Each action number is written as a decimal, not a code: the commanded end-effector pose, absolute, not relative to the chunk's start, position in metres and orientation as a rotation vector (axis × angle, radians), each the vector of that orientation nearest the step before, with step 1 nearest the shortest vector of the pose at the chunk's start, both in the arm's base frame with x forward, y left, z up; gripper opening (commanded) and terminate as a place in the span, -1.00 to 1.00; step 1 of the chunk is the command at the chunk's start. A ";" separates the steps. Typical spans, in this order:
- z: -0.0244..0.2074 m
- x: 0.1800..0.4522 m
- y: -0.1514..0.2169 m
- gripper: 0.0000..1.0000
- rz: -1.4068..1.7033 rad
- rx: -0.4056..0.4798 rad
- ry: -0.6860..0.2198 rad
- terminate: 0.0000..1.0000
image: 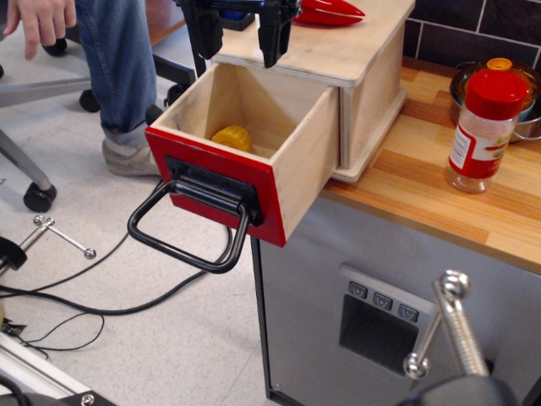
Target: Close drawer of box
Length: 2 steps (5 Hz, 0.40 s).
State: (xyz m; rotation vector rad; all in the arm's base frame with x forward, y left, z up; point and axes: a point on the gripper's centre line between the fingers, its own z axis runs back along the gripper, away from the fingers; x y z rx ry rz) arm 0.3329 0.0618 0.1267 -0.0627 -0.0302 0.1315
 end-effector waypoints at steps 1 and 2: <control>0.127 0.333 0.062 1.00 0.132 -0.063 -0.030 -1.00; 0.128 0.298 0.059 1.00 0.110 -0.096 -0.017 -1.00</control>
